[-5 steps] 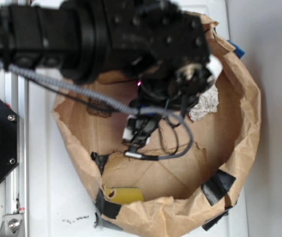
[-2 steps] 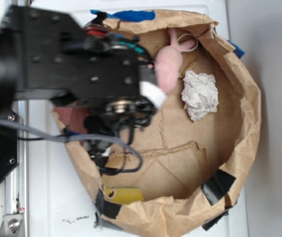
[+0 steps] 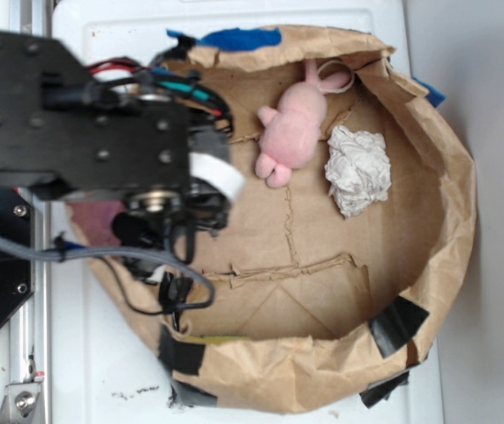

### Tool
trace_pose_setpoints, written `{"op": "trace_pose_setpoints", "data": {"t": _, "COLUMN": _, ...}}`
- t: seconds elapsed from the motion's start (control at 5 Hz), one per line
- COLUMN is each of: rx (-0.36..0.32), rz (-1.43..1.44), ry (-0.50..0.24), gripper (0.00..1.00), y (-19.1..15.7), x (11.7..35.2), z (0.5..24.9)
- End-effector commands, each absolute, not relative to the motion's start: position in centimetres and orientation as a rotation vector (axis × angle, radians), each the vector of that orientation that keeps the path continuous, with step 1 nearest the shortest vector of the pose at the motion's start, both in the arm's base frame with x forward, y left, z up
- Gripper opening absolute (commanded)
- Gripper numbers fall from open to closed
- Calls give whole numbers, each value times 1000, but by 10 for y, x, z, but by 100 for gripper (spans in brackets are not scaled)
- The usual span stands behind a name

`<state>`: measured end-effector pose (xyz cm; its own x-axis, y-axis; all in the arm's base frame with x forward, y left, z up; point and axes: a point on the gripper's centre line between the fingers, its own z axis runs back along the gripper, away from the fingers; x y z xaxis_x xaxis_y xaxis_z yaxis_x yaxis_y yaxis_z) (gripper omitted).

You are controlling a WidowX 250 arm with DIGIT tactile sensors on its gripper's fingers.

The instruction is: Grab the rock.

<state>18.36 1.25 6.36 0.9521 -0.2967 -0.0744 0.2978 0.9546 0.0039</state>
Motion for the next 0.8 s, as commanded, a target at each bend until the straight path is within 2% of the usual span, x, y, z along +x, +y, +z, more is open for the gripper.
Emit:
{"op": "trace_pose_setpoints", "data": {"t": 0.0, "rx": 36, "rz": -276, "ry": -33, "gripper": 100, "y": 15, "x": 168, "z": 50}}
{"op": "trace_pose_setpoints", "data": {"t": 0.2, "rx": 17, "rz": -214, "ry": -2, "gripper": 100, "y": 23, "x": 174, "z": 46}}
{"op": "trace_pose_setpoints", "data": {"t": 0.4, "rx": 3, "rz": -145, "ry": -12, "gripper": 100, "y": 33, "x": 199, "z": 53}}
{"op": "trace_pose_setpoints", "data": {"t": 0.6, "rx": 5, "rz": -119, "ry": -17, "gripper": 100, "y": 39, "x": 215, "z": 56}}
